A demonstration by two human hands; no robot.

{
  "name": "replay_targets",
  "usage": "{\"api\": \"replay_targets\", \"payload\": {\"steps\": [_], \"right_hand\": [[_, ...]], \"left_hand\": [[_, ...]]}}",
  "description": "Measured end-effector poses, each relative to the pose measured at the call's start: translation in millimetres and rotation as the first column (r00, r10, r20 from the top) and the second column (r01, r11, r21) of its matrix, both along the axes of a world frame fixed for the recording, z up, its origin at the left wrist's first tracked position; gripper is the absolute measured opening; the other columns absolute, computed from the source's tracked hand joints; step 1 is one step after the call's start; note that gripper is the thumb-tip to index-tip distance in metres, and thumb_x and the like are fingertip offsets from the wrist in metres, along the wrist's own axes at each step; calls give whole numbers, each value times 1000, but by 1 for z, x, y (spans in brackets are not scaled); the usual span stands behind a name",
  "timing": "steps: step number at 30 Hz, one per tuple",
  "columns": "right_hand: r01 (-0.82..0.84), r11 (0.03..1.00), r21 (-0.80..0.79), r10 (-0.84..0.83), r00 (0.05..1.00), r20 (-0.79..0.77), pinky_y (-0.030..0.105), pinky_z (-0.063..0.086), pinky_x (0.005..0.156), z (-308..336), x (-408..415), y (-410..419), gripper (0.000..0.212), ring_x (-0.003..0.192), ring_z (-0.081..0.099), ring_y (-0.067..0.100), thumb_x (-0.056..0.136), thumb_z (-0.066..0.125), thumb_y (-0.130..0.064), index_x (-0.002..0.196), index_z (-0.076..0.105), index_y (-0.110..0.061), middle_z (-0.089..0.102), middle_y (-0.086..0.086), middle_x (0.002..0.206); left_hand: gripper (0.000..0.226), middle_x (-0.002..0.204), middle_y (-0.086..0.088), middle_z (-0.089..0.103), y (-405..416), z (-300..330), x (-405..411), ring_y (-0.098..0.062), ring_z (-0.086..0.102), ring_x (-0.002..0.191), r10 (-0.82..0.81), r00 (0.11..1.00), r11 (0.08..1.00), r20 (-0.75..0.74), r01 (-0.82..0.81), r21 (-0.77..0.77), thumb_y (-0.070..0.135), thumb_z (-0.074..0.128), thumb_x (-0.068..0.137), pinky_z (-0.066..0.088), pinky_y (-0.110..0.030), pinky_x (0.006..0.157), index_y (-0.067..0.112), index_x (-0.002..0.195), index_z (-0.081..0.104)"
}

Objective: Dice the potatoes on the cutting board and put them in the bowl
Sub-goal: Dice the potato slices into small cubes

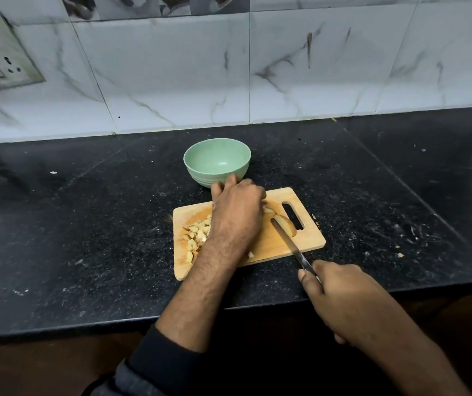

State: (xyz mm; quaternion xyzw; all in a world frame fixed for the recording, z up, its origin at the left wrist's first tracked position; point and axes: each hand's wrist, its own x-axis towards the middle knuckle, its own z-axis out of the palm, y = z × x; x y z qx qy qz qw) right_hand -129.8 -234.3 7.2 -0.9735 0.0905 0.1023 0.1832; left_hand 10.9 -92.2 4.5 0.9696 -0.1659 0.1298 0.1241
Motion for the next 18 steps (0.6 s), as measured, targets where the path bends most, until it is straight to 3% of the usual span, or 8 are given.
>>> {"api": "replay_targets", "payload": {"steps": [5, 13, 18], "right_hand": [[-2, 1000, 14, 2, 1000, 6, 36, 58, 72, -1, -1, -2, 35, 57, 56, 8, 103, 32, -53, 89, 52, -28, 62, -2, 72], [8, 1000, 27, -8, 1000, -1, 38, 59, 72, -2, 0, -4, 36, 62, 60, 11, 102, 33, -53, 87, 51, -27, 62, -2, 73], [8, 999, 50, -8, 1000, -8, 41, 59, 71, 0, -1, -5, 35, 65, 64, 15, 102, 33, -52, 90, 52, -26, 63, 0, 73]], "left_hand": [[18, 109, 4, 68, -6, -4, 6, -21, 46, 119, 30, 999, 999, -34, -29, 26, 29, 60, 97, 27, -49, 105, 25, 108, 73], [17, 97, 11, 66, 7, 16, -24, -17, 44, 107, 115, 976, 987, 184, -92, -131, 38, 59, 94, 23, -40, 92, 34, 100, 75], [15, 85, 12, 68, 8, 3, -60, -13, 43, 99, 154, 986, 971, 59, -140, -196, 40, 64, 91, 20, -35, 88, 32, 94, 75]]}}
